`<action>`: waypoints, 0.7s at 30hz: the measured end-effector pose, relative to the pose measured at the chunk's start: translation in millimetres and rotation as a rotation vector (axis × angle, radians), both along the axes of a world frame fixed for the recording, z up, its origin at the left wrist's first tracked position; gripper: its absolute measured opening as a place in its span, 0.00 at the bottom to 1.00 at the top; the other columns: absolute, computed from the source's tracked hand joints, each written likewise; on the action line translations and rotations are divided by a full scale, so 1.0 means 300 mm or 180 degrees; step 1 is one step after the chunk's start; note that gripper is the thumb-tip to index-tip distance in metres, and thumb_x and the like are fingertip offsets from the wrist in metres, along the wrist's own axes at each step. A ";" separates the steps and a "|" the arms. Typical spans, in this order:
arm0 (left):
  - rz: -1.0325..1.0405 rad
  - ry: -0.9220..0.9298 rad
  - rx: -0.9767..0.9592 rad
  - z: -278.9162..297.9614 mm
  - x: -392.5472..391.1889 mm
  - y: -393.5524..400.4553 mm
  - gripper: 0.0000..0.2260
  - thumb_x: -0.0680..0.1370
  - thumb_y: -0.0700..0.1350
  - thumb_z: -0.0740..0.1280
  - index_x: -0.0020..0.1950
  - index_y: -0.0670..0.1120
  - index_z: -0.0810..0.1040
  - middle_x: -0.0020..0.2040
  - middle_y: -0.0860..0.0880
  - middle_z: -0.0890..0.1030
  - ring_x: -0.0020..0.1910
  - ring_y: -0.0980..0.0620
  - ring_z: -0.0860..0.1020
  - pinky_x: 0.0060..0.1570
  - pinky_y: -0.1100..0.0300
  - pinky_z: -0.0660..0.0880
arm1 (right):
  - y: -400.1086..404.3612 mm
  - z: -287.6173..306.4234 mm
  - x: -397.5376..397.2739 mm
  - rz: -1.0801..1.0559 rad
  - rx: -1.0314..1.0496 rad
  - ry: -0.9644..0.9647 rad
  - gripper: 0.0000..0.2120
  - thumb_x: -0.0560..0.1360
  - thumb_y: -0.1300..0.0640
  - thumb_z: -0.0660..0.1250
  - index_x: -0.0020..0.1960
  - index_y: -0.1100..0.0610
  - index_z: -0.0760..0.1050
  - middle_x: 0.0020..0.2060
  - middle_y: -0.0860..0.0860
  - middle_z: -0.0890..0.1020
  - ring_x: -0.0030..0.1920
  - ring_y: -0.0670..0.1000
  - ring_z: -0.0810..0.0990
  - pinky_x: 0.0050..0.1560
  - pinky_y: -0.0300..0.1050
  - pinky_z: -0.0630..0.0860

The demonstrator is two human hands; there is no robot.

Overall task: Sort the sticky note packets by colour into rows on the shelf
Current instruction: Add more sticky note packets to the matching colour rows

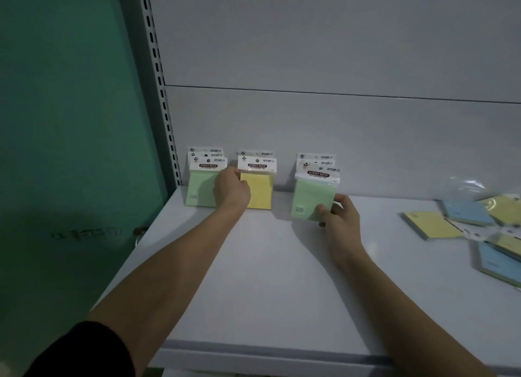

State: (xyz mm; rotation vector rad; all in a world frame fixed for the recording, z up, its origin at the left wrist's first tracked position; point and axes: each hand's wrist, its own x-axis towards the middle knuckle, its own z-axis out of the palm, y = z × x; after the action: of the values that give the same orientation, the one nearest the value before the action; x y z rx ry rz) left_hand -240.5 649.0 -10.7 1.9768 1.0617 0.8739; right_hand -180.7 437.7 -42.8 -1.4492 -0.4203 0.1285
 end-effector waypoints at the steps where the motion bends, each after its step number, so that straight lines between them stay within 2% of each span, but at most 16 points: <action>1: -0.0010 -0.0012 -0.0019 -0.005 0.006 0.001 0.10 0.76 0.36 0.65 0.56 0.42 0.79 0.54 0.44 0.82 0.51 0.42 0.81 0.53 0.50 0.78 | 0.001 -0.003 0.000 0.0008 -0.0024 -0.0018 0.09 0.75 0.67 0.63 0.50 0.55 0.73 0.44 0.51 0.84 0.38 0.39 0.82 0.34 0.34 0.73; 7: 0.0095 -0.0023 0.0018 -0.013 0.032 0.011 0.08 0.76 0.36 0.66 0.55 0.42 0.77 0.53 0.43 0.82 0.49 0.40 0.81 0.51 0.48 0.78 | 0.021 0.006 0.002 0.0099 -0.0008 -0.0093 0.11 0.75 0.69 0.62 0.49 0.53 0.73 0.46 0.53 0.84 0.42 0.44 0.82 0.34 0.32 0.73; 10: 0.0141 -0.0007 0.0053 -0.014 0.039 0.003 0.07 0.77 0.37 0.66 0.55 0.41 0.77 0.53 0.43 0.81 0.48 0.40 0.81 0.51 0.48 0.78 | 0.024 0.007 0.011 0.0118 0.0066 -0.0083 0.12 0.74 0.70 0.62 0.48 0.53 0.72 0.45 0.53 0.83 0.40 0.43 0.81 0.32 0.30 0.72; 14: 0.0310 0.0037 0.0284 -0.016 0.050 -0.023 0.08 0.76 0.37 0.66 0.55 0.41 0.78 0.53 0.43 0.82 0.52 0.43 0.79 0.53 0.52 0.76 | 0.027 0.006 0.011 0.0152 0.0146 -0.0083 0.11 0.74 0.70 0.62 0.47 0.54 0.72 0.43 0.52 0.82 0.42 0.45 0.81 0.34 0.30 0.73; 17: 0.0410 0.0002 0.0357 -0.010 0.052 -0.047 0.08 0.75 0.36 0.66 0.54 0.40 0.78 0.53 0.42 0.81 0.52 0.42 0.79 0.51 0.54 0.74 | 0.024 0.014 0.020 0.0030 0.0176 -0.0016 0.09 0.74 0.68 0.63 0.49 0.55 0.72 0.42 0.49 0.81 0.43 0.46 0.80 0.39 0.35 0.74; 21: 0.0521 -0.0257 0.0410 0.004 0.019 -0.074 0.14 0.77 0.38 0.65 0.62 0.40 0.75 0.58 0.43 0.80 0.55 0.45 0.78 0.53 0.56 0.75 | 0.024 0.023 0.047 -0.0069 0.0253 0.0116 0.08 0.75 0.66 0.63 0.48 0.54 0.71 0.43 0.50 0.79 0.45 0.51 0.79 0.45 0.45 0.76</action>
State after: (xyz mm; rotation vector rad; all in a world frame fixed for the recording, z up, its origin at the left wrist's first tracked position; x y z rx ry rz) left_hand -235.0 626.8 -9.4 1.9612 1.1580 1.1258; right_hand -166.5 445.0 -36.0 -1.3710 -0.3759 0.1195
